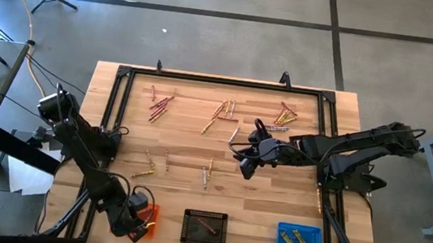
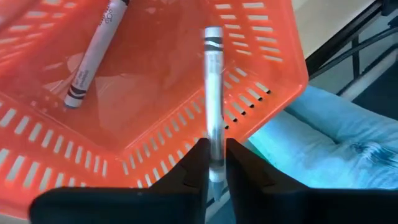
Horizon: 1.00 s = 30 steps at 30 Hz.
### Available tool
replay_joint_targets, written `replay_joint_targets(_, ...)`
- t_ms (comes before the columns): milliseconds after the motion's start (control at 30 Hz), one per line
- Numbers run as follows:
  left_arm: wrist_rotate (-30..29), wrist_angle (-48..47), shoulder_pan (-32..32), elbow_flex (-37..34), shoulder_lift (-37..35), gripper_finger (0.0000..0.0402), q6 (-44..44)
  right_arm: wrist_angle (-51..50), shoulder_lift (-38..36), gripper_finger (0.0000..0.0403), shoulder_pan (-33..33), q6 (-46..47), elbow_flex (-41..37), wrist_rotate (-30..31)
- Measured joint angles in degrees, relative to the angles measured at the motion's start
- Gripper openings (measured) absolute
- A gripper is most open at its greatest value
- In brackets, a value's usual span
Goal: Sort crayons
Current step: Put the gray crayon into the orange bin, then put the yellow crayon into the blue bin
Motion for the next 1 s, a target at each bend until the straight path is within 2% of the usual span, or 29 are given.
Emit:
replay_joint_targets(200,0.00,-0.28,0.50,0.00,-0.20,0.0074,0.10,-0.01,0.00,0.0089,0.00,-0.02,0.00,0.00)
replay_joint_targets(400,-0.94,-0.28,1.82,0.00,-3.13,0.0073,1.74,0.00,0.00,0.0089,0.00,-0.46,0.00,0.02)
replay_joint_targets(633,-7.86,-1.23,5.78,0.00,-9.26,0.0070,10.13,0.00,0.00,0.0089,-0.01,-0.46,0.00,0.09)
replay_joint_targets(800,-11.78,-10.06,10.89,0.11,-12.47,0.0069,20.94,0.00,0.00,0.0089,-0.73,-0.22,0.00,0.08)
replay_joint_targets(1000,-13.64,-24.61,16.12,0.09,-11.25,0.0070,33.29,0.00,0.00,0.0089,-1.46,-0.04,0.00,0.26)
